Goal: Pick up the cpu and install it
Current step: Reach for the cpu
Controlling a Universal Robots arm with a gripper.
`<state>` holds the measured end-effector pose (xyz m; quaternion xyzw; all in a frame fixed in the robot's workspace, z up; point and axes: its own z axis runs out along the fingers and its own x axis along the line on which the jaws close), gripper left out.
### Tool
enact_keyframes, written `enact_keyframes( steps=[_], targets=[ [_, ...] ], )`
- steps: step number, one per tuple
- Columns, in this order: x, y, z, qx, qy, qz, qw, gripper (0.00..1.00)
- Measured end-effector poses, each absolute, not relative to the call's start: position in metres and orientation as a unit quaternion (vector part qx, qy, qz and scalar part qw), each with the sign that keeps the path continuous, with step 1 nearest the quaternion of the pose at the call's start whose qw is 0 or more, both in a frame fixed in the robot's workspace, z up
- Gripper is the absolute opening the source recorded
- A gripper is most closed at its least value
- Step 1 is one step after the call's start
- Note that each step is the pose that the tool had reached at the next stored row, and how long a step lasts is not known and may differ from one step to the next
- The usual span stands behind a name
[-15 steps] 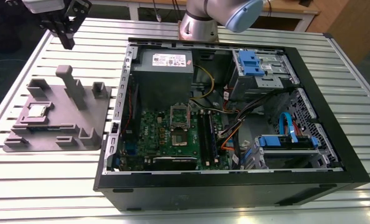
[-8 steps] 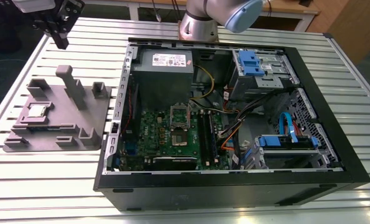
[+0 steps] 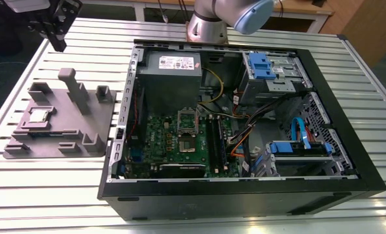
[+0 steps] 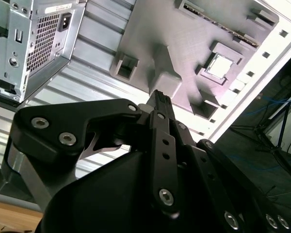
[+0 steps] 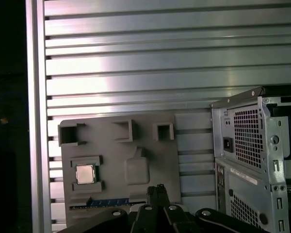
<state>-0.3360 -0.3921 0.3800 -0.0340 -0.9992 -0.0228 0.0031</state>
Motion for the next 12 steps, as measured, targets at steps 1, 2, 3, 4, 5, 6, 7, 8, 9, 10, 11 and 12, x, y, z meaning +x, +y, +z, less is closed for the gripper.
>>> enact_keyframes(
  steps=[1,2,3,4,5,6,7,8,9,10,11,12],
  targets=[
    [-0.338,-0.392,0.38,-0.034,-0.999,-0.023,0.003,0.11],
    [-0.34,-0.392,0.38,-0.034,-0.999,-0.023,0.003,0.11],
    [-0.342,-0.392,0.38,-0.034,-0.999,-0.023,0.003,0.11],
    [-0.344,-0.392,0.38,-0.034,-0.999,-0.023,0.003,0.11],
    [-0.346,-0.392,0.38,-0.034,-0.999,-0.023,0.003,0.11],
    [-0.348,-0.392,0.38,-0.034,-0.999,-0.023,0.003,0.11],
    [-0.35,-0.392,0.38,-0.034,-0.999,-0.023,0.003,0.11],
    [-0.352,-0.392,0.38,-0.034,-0.999,-0.023,0.003,0.11],
    [-0.354,-0.392,0.38,-0.034,-0.999,-0.023,0.003,0.11],
    [-0.356,-0.392,0.38,-0.034,-0.999,-0.023,0.003,0.11],
    [-0.358,-0.392,0.38,-0.034,-0.999,-0.023,0.003,0.11],
    [-0.361,-0.392,0.38,-0.034,-0.999,-0.023,0.003,0.11]
  ],
)
